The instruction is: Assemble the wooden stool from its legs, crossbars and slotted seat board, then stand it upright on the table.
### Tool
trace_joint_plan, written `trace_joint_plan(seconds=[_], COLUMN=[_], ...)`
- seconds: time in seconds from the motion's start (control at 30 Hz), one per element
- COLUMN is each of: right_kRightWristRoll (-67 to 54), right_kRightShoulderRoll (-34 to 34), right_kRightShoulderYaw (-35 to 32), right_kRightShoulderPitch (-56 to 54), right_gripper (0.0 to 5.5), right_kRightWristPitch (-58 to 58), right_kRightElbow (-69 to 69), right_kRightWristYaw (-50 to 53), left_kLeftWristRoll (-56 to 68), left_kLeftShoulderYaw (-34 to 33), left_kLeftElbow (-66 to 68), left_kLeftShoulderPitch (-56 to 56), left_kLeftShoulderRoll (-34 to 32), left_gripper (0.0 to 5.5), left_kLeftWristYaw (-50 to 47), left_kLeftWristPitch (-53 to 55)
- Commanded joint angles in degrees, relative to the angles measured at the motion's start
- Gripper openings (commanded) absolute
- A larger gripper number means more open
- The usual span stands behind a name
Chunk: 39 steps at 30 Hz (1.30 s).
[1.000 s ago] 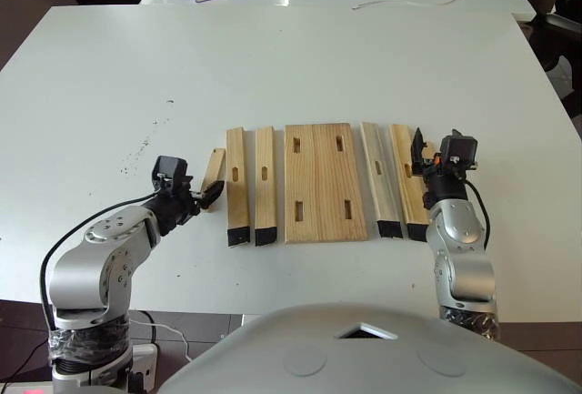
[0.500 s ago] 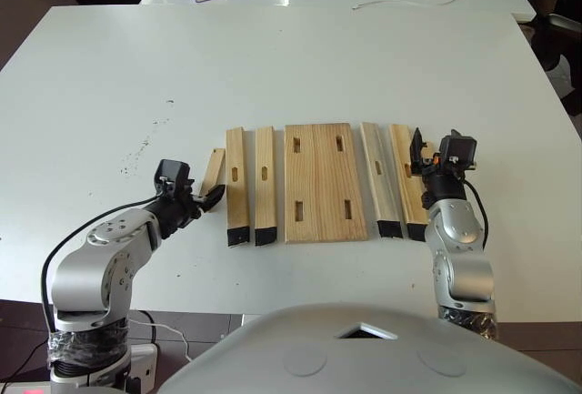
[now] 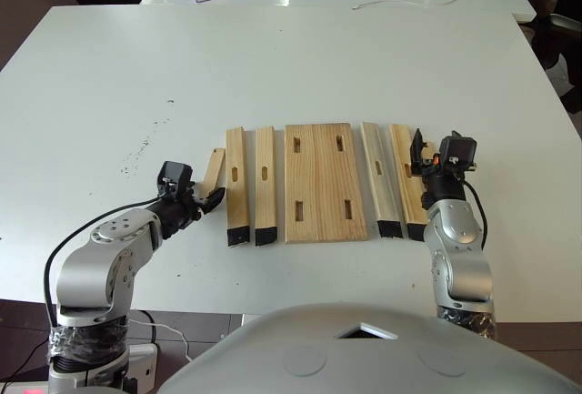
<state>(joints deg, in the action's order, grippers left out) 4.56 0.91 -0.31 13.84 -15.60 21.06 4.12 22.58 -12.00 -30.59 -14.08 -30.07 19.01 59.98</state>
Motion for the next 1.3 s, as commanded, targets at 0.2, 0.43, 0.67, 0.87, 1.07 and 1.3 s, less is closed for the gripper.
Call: trace_joint_plan(seconds=[0.2,0.43,0.67,0.87,1.07,1.3], right_kRightWristRoll=[0.1,0.1,-0.4,-20.3,-72.2,-85.1], right_kRightShoulderRoll=[0.1,-0.1,-2.9,-9.9,-29.8,-41.6], right_kRightShoulderYaw=[0.2,0.1,-2.8,-8.7,-18.0,-16.6], right_kRightShoulderPitch=[0.1,0.1,-3.1,-11.4,-20.6,-32.5], right_gripper=[3.38,3.38,3.38,3.38,3.38,3.38], right_kRightWristPitch=[0.2,-0.1,-2.1,-8.3,-25.0,-32.5], right_kRightElbow=[0.5,1.0,5.6,15.4,20.7,13.2], right_kRightWristYaw=[0.3,0.1,-1.1,-15.3,-34.7,-45.2], left_kLeftWristRoll=[-1.6,-1.2,-1.3,14.3,38.9,40.6], left_kLeftShoulderYaw=[1.2,0.1,-9.3,-10.8,-5.6,-0.6], left_kLeftElbow=[4.6,6.2,14.4,3.9,-2.8,-1.8], left_kLeftShoulderPitch=[-2.5,-1.6,17.1,30.5,33.4,34.9], left_kLeftShoulderRoll=[-1.7,-0.6,1.7,1.9,-1.6,-1.8], left_gripper=[2.74,1.67,1.31,1.31,1.31,1.31], left_kLeftWristYaw=[2.4,2.1,-3.8,7.0,23.2,28.9], left_kLeftWristPitch=[-4.3,-4.4,-13.9,-21.2,-14.6,-14.5])
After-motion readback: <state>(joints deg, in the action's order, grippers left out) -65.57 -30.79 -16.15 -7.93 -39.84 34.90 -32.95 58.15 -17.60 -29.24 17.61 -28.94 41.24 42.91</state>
